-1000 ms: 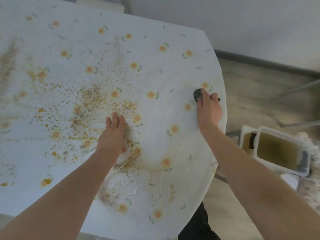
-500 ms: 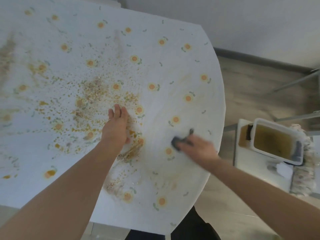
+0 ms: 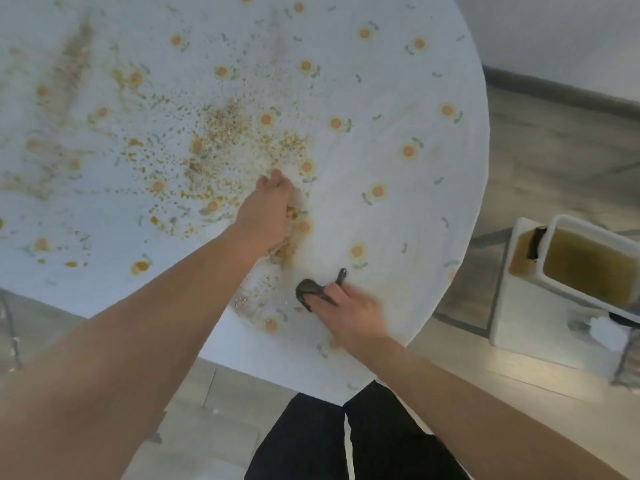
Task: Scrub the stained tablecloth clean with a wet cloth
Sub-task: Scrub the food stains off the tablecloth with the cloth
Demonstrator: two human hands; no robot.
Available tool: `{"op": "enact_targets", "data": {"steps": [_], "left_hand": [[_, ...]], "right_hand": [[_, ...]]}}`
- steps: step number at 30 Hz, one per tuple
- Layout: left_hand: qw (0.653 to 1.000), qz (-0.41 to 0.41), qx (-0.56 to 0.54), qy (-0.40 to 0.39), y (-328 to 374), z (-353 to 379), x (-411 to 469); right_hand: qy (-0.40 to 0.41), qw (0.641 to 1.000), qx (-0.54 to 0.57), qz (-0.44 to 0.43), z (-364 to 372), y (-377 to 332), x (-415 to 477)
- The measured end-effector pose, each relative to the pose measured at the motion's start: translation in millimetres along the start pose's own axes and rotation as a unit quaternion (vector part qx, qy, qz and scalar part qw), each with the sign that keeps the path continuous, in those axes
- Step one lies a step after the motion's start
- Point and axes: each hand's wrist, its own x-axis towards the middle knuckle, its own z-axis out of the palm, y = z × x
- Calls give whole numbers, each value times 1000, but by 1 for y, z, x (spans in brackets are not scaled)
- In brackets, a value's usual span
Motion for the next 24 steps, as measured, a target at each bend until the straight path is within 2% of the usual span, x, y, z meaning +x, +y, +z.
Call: {"op": "enact_targets", "data": {"steps": [2, 3, 5, 6, 8, 10, 12, 14, 16, 18, 19, 21, 24], "left_hand": [[999, 27, 7, 24, -9, 16, -33], [999, 31, -7, 27, -14, 24, -53], [999, 9, -41, 30, -34, 39, -101], [998, -1, -53, 30, -43, 46, -123], [997, -44, -55, 11, -63, 57, -163], [993, -98, -38, -49, -83, 67, -182], [987, -133, -13, -94, -105, 72, -196], [984, -136, 3, -113, -121, 79, -202], [983, -139, 3, -123, -129, 86, -203], [982, -146, 7, -121, -131, 92, -200], [982, -145, 13, -119, -131, 94, -197], [982, -146, 23, -122, -132, 97, -193], [980, -151, 11, -131, -135, 97, -194]], "right_hand": [[9, 999, -10, 47, -22, 35, -12], [43, 996, -42, 62, -31, 55, -8], [97, 985, -88, 115, -49, 88, 12], [105, 976, -89, 167, -60, 99, 26], [123, 960, -92, 236, -69, 91, 58], [126, 957, -86, 246, -61, 63, 79], [96, 975, -76, 183, -38, 15, 83], [-5, 997, -64, 50, -8, -29, 62], [-116, 986, -67, -102, 6, -52, 27], [-171, 968, -61, -174, 8, -38, 5], [-174, 963, -73, -190, 2, -26, 0], [-159, 971, -94, -151, -15, 5, 2], [-33, 992, -112, -41, -42, 56, 26]]}}
